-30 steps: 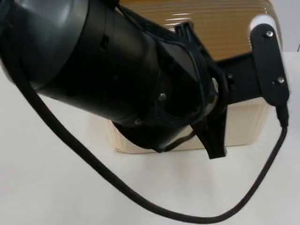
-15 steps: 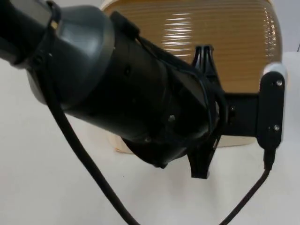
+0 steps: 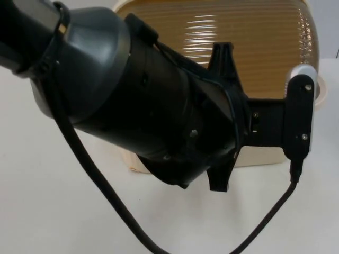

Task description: Open the box lid with the left hand, place the block into the box with the right hand, then close the box lid with the left hand.

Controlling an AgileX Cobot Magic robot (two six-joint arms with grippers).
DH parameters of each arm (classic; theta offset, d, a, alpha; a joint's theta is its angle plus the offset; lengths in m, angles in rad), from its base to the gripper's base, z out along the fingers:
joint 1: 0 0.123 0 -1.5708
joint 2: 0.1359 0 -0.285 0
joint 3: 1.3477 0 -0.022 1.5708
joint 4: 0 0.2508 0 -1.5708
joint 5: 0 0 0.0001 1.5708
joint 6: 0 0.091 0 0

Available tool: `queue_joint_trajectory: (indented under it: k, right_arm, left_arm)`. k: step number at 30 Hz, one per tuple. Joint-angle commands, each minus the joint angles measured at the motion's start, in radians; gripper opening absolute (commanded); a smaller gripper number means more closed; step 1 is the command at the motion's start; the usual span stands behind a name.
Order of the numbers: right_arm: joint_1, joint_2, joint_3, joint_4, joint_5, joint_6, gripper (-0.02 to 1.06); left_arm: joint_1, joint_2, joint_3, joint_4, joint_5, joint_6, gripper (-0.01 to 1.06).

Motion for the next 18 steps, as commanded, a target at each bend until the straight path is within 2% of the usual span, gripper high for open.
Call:
queue_joint_trajectory:
  k: [1, 6, 16, 18]
  right_arm:
    - [0.004, 0.002, -0.007, -0.007, -0.01, 0.004, 1.04]
    - [0.004, 0.002, -0.007, -0.007, -0.01, 0.004, 1.04]
    - [0.004, 0.002, -0.007, -0.007, -0.01, 0.004, 1.04]
    - [0.004, 0.002, -0.007, -0.007, -0.01, 0.004, 1.04]
  left_arm:
    - [0.019, -0.004, -0.006, 0.0, 0.016, -0.002, 0.0]
    - [0.049, -0.006, -0.006, 0.0, 0.013, 0.001, 0.0]
    - [0.05, -0.015, -0.006, 0.0, 0.045, 0.001, 0.0]
    - [0.05, -0.029, -0.006, -0.008, 0.026, 0.001, 0.0]
